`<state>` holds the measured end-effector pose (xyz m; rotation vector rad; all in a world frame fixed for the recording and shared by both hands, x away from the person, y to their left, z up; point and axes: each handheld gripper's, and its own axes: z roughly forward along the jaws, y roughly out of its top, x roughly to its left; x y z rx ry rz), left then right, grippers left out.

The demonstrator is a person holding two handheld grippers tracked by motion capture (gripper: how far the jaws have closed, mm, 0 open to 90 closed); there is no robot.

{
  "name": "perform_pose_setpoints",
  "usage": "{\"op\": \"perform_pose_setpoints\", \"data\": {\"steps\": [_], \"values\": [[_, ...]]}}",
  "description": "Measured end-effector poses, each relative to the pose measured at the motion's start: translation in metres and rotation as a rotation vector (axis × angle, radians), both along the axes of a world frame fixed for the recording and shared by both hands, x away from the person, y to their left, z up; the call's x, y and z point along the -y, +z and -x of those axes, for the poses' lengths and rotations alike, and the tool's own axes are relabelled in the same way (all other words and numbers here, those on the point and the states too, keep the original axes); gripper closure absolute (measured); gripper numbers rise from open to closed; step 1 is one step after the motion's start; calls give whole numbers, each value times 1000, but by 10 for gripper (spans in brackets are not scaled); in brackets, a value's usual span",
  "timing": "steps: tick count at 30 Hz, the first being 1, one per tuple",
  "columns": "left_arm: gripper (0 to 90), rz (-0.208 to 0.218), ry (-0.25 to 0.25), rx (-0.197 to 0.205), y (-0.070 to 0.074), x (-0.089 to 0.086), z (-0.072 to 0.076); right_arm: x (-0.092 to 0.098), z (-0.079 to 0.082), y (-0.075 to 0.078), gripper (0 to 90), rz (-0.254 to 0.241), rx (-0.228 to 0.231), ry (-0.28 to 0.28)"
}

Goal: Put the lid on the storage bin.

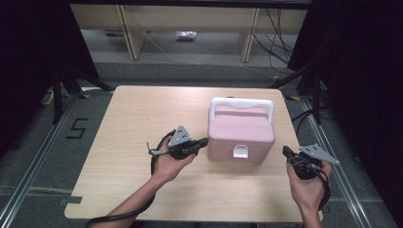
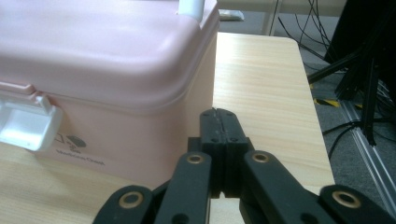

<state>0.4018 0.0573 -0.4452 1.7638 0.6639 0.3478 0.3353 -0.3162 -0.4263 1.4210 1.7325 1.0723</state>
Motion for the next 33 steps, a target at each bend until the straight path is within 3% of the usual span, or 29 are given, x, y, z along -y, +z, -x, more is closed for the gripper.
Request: {"op": "perform_pose_setpoints", "data": {"steps": [2,3,5,7,9,11,13,15,16,18,22,33], "values": [[898,1,3,2,0,-2,0,-3,0,-2,900,-32,-19,-8],[898,6,5,2,1,-3,0,0,-1,-2,900,9,-7,2],[898,8,10,7,2,-6,1,-1,-1,-3,900,-14,-8,-1],[897,11,14,15,2,-9,2,1,-1,-3,900,0,0,2],[897,8,20,20,3,-12,3,-2,1,-3,900,-39,-31,-16],[895,5,30,31,4,-18,5,1,-1,-5,900,0,-4,2],[893,8,44,43,5,-25,6,1,-1,-7,900,-14,-11,-11],[893,9,63,58,8,-33,7,3,-1,-8,900,-7,-2,1],[892,9,71,65,9,-37,8,1,0,-9,900,-38,-12,-14],[890,6,91,79,10,-46,10,4,0,-9,900,-6,-5,-1],[886,3,135,94,9,-66,13,5,1,-12,900,-23,0,-3],[876,23,268,72,-8,-117,21,8,2,-20,900,-15,-9,-6]]}}
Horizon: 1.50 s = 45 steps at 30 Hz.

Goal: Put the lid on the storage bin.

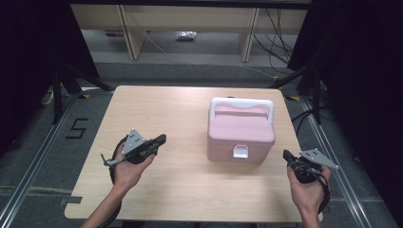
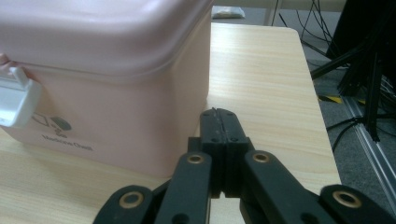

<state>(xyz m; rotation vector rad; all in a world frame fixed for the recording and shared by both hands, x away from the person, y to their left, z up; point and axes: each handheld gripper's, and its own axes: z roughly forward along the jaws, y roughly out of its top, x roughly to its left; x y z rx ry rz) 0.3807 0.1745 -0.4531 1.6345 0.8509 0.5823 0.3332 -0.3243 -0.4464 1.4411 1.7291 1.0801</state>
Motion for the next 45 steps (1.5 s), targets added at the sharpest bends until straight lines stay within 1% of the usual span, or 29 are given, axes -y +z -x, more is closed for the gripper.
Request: {"op": "perform_pose_setpoints", "data": {"steps": [2,3,4,5,6,7,11,12,13,15,17,19,21,22,24,25,26,28,30,31,33,35,36,37,38,40,41,42,45], "values": [[871,11,16,0,-5,-7,1,0,1,-1,900,-7,-7,-2],[867,11,23,-3,-6,-10,1,2,0,-3,900,0,8,7],[863,-3,36,-12,-8,-14,3,1,1,-3,900,-18,-2,2],[859,4,41,-8,-11,-16,3,3,0,-5,900,-15,7,19],[855,0,46,-7,-14,-20,4,2,2,-5,900,-23,-10,-1],[853,10,47,-1,-17,-22,4,3,2,-7,900,-8,-4,5],[847,-1,83,-15,-29,-34,8,8,1,-15,900,1,3,9],[846,5,87,-13,-33,-37,8,7,3,-15,900,-14,-17,-5],[843,-14,107,-16,-36,-42,10,9,2,-17,900,-3,-17,4],[842,-21,131,-19,-42,-49,11,10,1,-21,900,8,-6,-2],[840,-15,151,-20,-48,-56,11,10,3,-24,900,-19,-34,-21],[838,-34,175,-36,-54,-64,12,14,2,-28,900,17,-22,-15],[838,-35,193,-38,-60,-69,13,14,2,-30,900,-25,-36,-16],[838,-35,205,-43,-62,-72,13,15,2,-32,900,-7,-41,-18],[837,-28,220,-40,-66,-77,14,14,3,-36,900,-17,-48,-38],[836,-25,222,-38,-67,-78,14,15,2,-37,900,-14,-42,-26],[834,-27,230,-45,-68,-79,15,16,2,-38,900,9,-31,-23],[825,-18,235,-40,-70,-82,15,15,2,-40,900,-8,-53,-33],[822,-16,242,-43,-70,-83,16,17,2,-43,898,13,-37,-26],[822,-9,243,-34,-71,-84,16,15,1,-44,896,-14,-30,-29],[820,-6,247,-34,-70,-85,18,17,2,-44,888,-1,-34,-27],[813,18,247,-28,-70,-86,19,17,1,-47,876,-19,-22,-16],[808,17,247,-28,-69,-86,19,17,1,-47,867,-15,-17,-25],[804,24,246,-16,-69,-86,19,15,3,-46,856,-33,-27,-43],[798,27,247,-15,-69,-85,20,17,2,-48,839,-27,1,-40],[787,21,250,-18,-69,-86,21,14,4,-49,797,-73,-10,-63],[775,25,251,-15,-70,-85,21,17,3,-49,776,-36,0,-47],[763,28,253,-6,-70,-85,22,16,3,-50,761,-44,20,-60],[732,50,254,17,-70,-84,22,16,2,-52,721,-35,25,-52]]}}
